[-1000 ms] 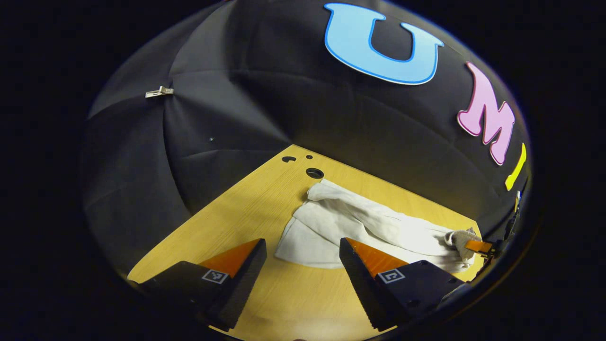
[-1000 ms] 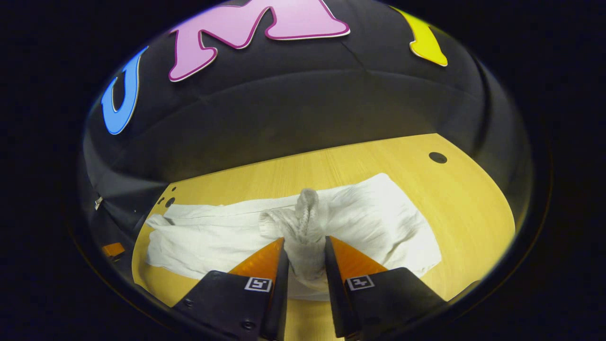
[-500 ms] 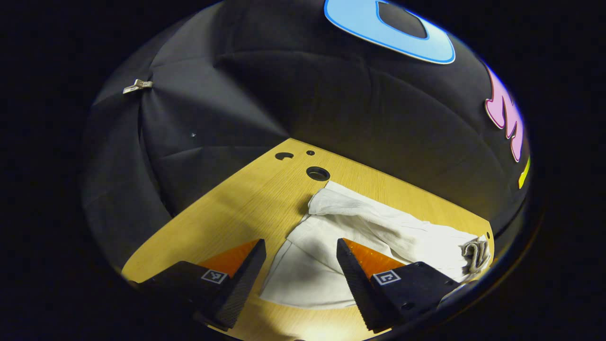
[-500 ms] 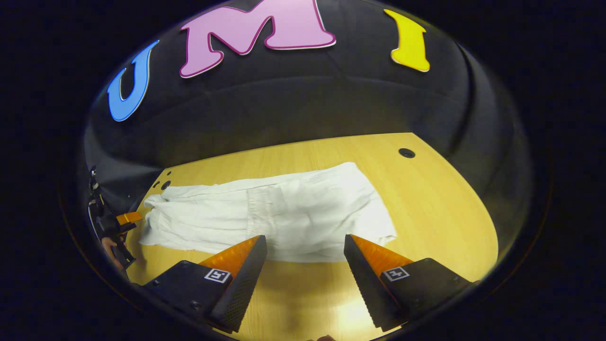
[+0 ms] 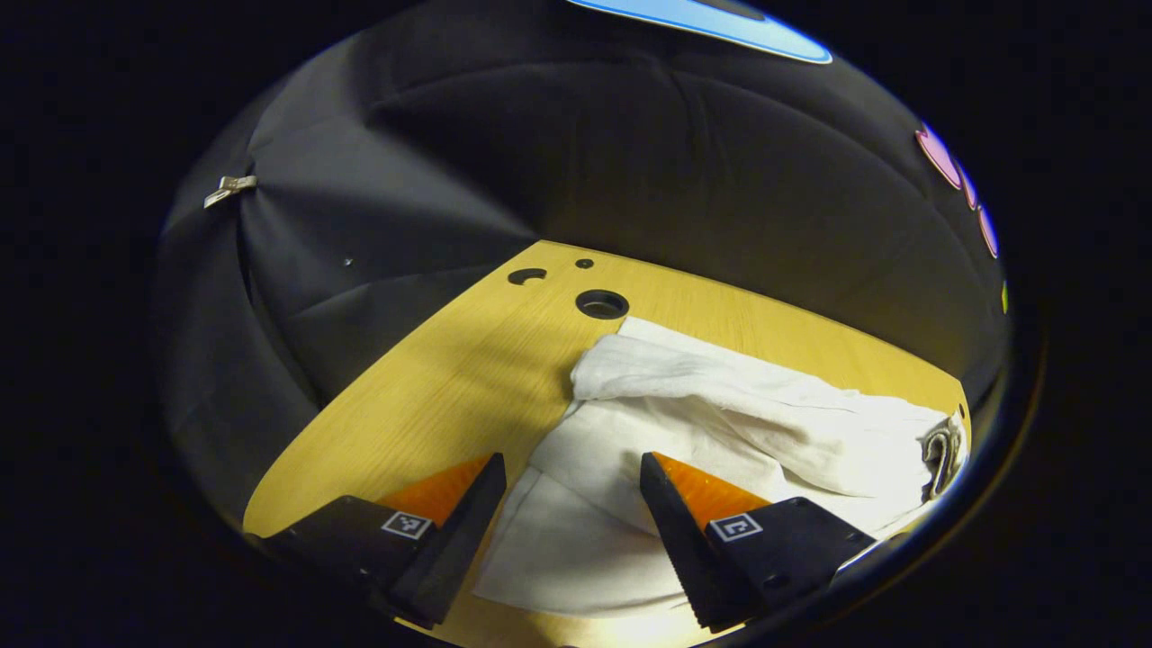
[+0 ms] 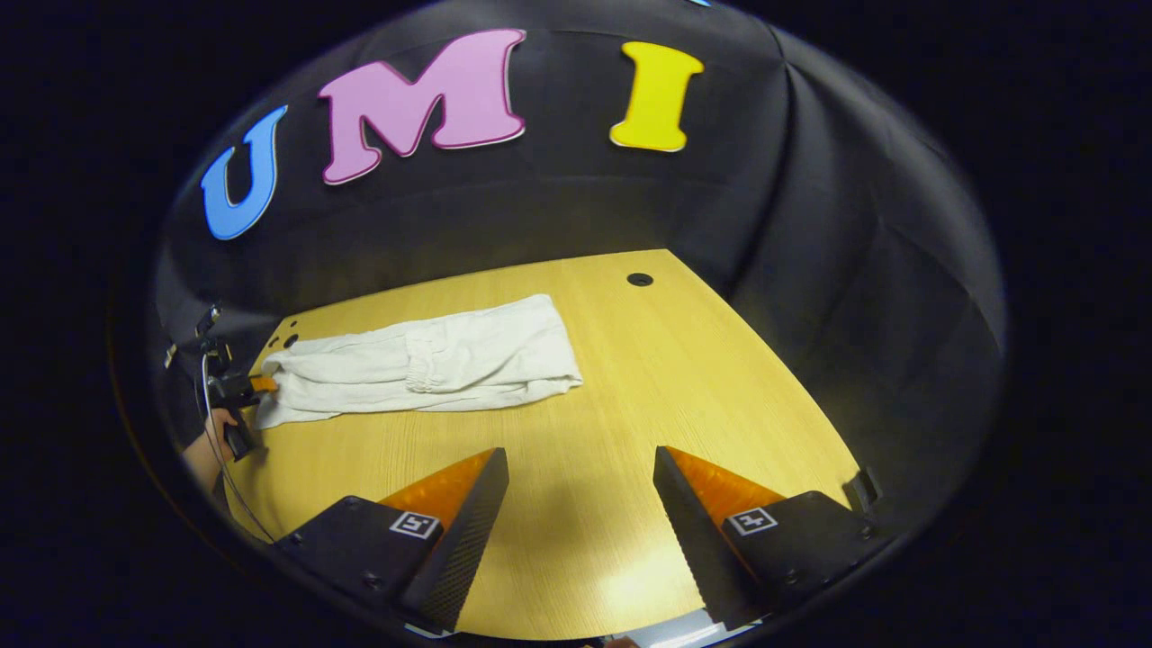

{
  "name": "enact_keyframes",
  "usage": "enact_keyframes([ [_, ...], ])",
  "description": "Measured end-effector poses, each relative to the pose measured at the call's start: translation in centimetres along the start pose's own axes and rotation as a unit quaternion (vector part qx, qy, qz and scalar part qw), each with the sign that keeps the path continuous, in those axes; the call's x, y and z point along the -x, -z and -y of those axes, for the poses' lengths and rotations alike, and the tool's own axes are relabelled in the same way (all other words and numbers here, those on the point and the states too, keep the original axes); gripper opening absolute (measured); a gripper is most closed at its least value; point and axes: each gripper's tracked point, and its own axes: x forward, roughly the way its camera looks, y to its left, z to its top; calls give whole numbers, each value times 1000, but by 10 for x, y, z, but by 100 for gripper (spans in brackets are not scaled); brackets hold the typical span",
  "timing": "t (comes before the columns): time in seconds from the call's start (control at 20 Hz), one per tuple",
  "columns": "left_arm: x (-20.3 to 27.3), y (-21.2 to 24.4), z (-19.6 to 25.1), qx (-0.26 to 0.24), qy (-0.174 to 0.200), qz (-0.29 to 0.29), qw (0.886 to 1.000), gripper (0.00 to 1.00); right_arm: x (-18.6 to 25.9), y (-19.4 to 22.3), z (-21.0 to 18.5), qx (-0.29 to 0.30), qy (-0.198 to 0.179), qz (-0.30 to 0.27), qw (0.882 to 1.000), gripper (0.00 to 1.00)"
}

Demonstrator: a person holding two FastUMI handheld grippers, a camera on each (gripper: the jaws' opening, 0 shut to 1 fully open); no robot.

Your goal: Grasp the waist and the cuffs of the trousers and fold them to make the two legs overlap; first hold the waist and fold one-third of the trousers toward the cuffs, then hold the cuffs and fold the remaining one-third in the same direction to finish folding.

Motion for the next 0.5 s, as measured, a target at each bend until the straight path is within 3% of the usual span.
enact_keyframes([
  [0.1, -2, 2, 1, -39, -7, -11, 999, 99, 17, 4, 27, -4, 28, -1, 1000, 99],
  [0.3, -4, 2, 7, -46, 9, -16, 999, 95, 39, 7, 50, -8, 55, 6, 998, 100],
  [0.4, -4, 4, 11, -57, 16, -22, 998, 90, 45, -3, 51, -23, 61, 30, 997, 99],
  [0.5, -4, 6, 17, -71, 31, -31, 996, 76, 49, -5, 50, -26, 63, 38, 997, 99],
])
